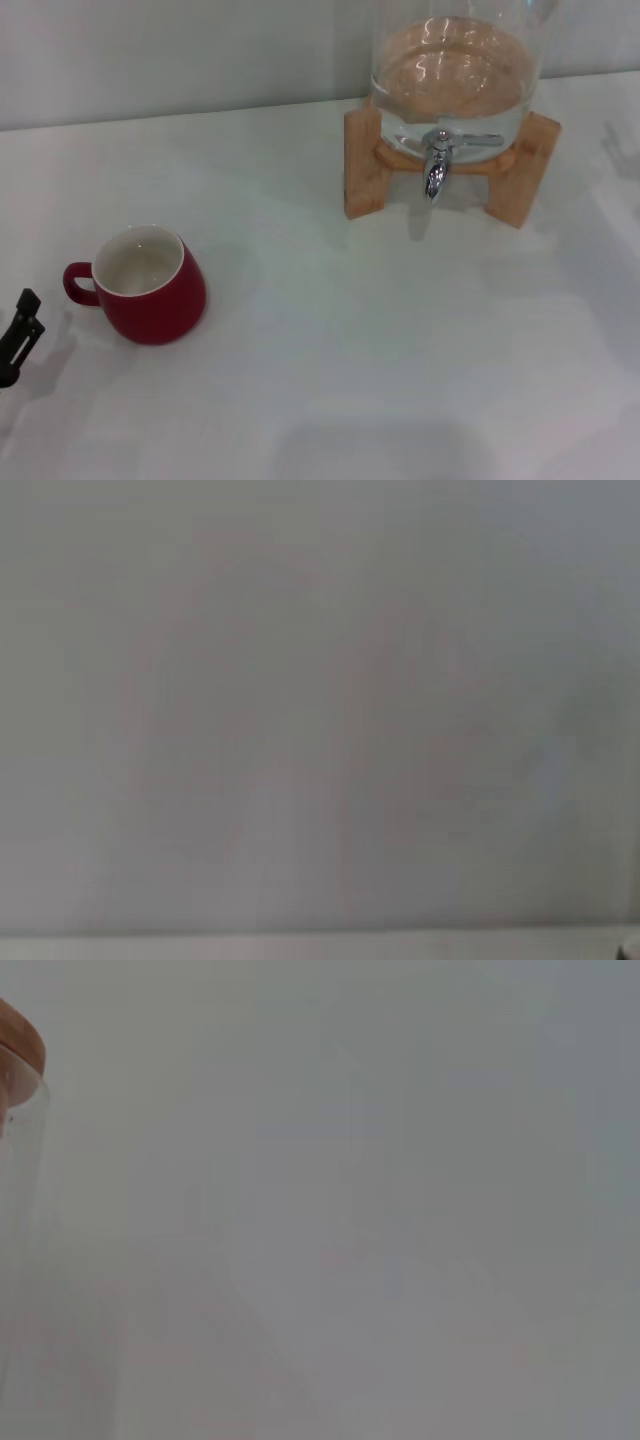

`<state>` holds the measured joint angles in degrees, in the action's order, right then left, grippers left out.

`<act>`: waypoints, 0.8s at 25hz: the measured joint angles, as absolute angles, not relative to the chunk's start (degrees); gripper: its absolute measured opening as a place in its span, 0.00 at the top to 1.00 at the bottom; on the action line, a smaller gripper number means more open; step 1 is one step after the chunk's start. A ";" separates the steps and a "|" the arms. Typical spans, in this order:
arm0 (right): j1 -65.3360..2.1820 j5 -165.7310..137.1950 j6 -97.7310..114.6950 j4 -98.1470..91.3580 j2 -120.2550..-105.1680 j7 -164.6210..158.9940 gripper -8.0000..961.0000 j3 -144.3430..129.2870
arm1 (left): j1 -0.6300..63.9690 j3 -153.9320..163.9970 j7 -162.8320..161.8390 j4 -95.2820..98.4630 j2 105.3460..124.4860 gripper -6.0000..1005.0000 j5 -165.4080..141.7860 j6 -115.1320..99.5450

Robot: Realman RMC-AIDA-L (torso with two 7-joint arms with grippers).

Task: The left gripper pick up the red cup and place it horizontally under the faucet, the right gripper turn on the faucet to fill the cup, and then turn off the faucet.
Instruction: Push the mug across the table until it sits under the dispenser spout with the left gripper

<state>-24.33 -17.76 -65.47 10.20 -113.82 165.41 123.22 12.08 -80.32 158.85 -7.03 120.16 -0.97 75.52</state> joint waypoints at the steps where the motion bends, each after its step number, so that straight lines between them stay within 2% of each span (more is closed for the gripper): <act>1: -24.33 -17.76 -65.47 10.20 -113.82 165.41 0.36 123.22 | 12.20 -80.31 158.86 -7.03 120.15 0.13 -0.97 74.90; 20: -24.66 -17.72 -65.50 10.29 -113.82 165.41 0.36 123.22 | 14.44 -80.16 158.91 -7.57 120.06 0.13 -4.28 70.69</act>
<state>-24.66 -17.72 -65.50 10.29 -113.82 165.41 123.22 14.44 -80.16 158.91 -7.57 120.06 -4.28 70.69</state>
